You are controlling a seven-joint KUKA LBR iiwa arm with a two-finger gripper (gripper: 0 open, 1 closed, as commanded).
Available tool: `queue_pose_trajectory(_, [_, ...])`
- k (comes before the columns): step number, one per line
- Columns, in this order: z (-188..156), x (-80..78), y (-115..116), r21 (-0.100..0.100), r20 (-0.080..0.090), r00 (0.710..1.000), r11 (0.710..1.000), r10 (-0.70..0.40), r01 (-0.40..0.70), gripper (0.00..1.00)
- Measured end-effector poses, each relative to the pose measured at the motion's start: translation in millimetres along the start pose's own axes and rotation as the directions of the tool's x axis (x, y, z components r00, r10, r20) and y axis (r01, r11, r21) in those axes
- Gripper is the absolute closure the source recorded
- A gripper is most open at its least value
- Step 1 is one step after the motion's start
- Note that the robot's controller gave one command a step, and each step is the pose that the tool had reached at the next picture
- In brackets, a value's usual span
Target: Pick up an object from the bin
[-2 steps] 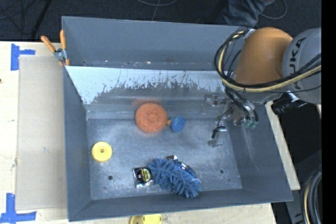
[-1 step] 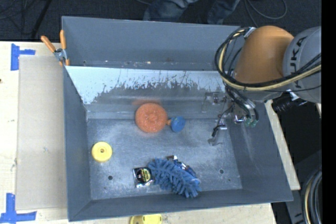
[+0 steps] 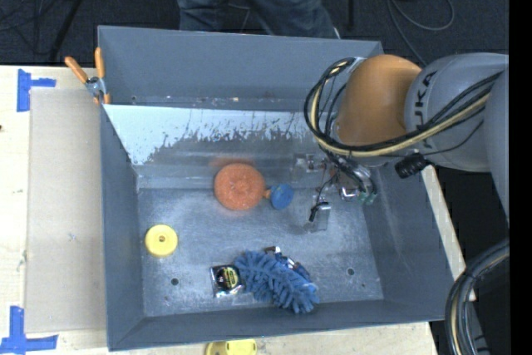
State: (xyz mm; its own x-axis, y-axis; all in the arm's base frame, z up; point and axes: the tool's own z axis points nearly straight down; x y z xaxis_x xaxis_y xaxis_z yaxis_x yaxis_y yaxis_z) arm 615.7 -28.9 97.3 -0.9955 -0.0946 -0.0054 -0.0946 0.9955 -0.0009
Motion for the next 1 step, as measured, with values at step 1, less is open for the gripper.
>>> queue_pose_trajectory(1, [7.6,-2.0,11.6,-0.002,-0.008,0.999,0.999,-0.042,0.042,0.0])
